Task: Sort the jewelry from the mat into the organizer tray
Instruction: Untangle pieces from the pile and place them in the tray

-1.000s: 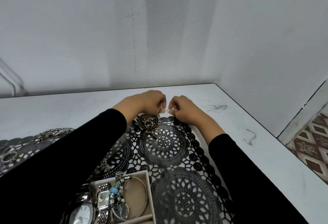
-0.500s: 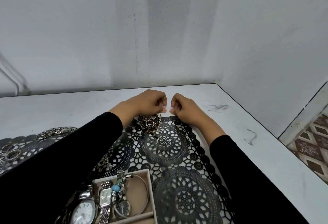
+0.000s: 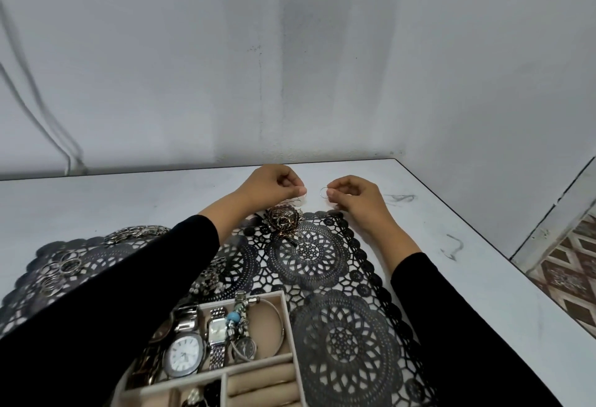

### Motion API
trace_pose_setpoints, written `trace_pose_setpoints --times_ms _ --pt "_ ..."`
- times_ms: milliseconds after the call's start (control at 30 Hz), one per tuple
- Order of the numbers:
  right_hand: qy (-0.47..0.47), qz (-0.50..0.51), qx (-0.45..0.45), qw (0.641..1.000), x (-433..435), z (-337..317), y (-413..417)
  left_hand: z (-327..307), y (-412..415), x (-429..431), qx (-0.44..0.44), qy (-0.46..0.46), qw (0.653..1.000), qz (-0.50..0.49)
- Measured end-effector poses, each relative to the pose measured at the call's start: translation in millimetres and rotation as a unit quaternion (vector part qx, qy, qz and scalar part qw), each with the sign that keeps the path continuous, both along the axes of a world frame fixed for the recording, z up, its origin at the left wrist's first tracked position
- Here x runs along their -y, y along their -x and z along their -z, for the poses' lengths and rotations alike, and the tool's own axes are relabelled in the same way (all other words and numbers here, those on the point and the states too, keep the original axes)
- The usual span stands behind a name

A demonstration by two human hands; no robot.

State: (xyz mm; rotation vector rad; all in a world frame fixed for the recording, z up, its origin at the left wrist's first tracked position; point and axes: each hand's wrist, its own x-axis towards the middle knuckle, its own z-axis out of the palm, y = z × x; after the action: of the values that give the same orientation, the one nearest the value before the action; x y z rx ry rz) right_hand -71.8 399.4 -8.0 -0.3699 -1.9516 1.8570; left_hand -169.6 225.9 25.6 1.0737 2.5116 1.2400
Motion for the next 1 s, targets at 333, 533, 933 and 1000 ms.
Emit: trace_pose_setpoints --times_ms 333,533,933,1000 --pt "0.078 -0.059 -0.014 0.995 41 -18 -49 -11 -48 55 0.09 -0.095 0.99 -0.056" --pt "0.113 -0.086 -0.048 0.989 74 -35 -86 -20 -85 94 0.113 -0.137 0.983 -0.052" --pt "0.115 -0.129 -0.086 0.981 123 -44 -156 -21 -178 152 0.146 -0.233 0.956 -0.106" --pt "0.115 -0.13 -0.086 0.981 127 -43 -166 -18 -190 160 0.156 -0.239 0.952 -0.108"
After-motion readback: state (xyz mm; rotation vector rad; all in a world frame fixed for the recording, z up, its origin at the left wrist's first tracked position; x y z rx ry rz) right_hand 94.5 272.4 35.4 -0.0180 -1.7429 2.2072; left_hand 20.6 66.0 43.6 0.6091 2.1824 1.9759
